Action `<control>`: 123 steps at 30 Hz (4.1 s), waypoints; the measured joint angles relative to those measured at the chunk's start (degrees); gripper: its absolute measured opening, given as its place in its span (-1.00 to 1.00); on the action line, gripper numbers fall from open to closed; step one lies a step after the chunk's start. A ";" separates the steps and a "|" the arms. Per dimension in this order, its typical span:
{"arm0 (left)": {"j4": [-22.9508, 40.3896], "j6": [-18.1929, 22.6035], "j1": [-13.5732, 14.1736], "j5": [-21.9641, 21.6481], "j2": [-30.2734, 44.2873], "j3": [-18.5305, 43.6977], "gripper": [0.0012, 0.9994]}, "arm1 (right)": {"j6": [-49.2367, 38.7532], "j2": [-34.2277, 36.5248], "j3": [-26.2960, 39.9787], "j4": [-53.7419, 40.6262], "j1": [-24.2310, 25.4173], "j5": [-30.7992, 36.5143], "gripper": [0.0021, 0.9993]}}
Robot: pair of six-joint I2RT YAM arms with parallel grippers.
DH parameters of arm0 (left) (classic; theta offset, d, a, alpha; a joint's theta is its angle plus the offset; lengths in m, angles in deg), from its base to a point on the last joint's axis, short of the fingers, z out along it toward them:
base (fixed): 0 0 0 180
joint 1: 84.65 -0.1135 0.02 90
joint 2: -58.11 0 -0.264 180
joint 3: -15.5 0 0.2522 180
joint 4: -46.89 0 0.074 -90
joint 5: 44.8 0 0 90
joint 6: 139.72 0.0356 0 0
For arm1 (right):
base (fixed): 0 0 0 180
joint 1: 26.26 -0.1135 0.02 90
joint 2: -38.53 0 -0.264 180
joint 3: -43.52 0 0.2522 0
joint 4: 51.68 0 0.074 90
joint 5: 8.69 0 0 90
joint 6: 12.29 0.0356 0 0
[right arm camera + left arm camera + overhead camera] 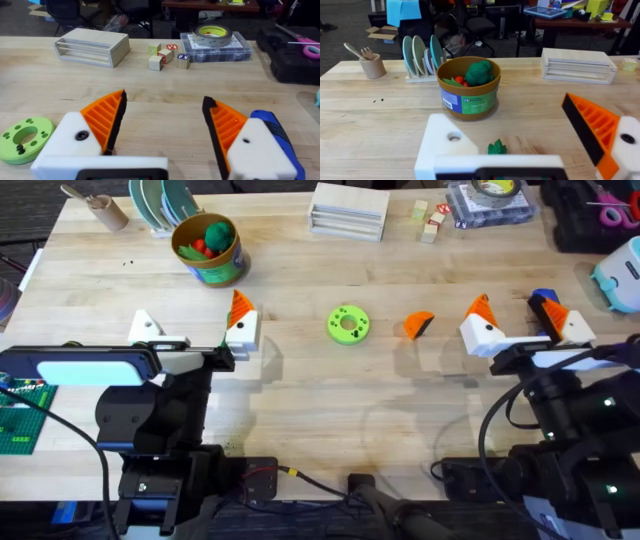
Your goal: Pick up the gripper from the table and insert it into the empty holder that is missing its gripper. Then pick up a screw, insert it into the mounting hole, and use the screwdriver to tighten it. Finally, clean up the table by picking up the vegetable and placing it into the bucket.
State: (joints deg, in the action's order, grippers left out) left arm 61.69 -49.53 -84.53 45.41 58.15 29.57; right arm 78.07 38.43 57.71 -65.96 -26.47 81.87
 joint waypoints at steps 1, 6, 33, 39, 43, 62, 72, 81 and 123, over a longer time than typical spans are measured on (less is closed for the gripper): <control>0.00 0.01 0.00 0.00 0.00 0.00 0.99 | 0.00 0.00 0.00 -0.13 0.00 0.00 0.93; 0.00 0.02 0.00 0.00 0.01 0.00 0.99 | 0.01 0.00 0.02 -0.31 0.00 0.00 0.93; 21.07 0.07 0.00 -3.62 15.97 22.21 0.99 | 0.04 18.08 26.61 -22.49 0.00 0.66 0.93; 28.75 0.22 0.00 -4.35 32.23 33.44 0.99 | 0.04 34.00 39.81 -28.44 0.00 0.21 0.93; 29.17 0.22 0.00 -3.65 39.47 35.82 0.99 | 0.04 40.01 43.78 -28.35 0.00 -0.84 0.93; 31.93 0.24 0.00 0.52 59.20 35.85 0.99 | 0.04 42.53 43.98 -28.72 0.00 -1.53 0.93; 31.34 0.24 0.00 1.07 59.52 35.85 -0.74 | 0.04 42.53 43.98 -28.72 0.00 -1.53 0.93; 36.70 0.66 0.02 1.50 56.02 41.53 -0.20 | 0.04 42.53 43.98 -28.72 0.00 -1.53 0.93; 42.65 0.66 0.02 4.57 30.27 50.38 0.99 | 0.04 42.53 43.98 -28.72 0.00 -1.53 0.93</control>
State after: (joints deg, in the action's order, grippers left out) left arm 104.34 -48.87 -84.51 49.98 88.42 79.96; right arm 78.12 80.96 101.68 -94.68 -26.47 80.34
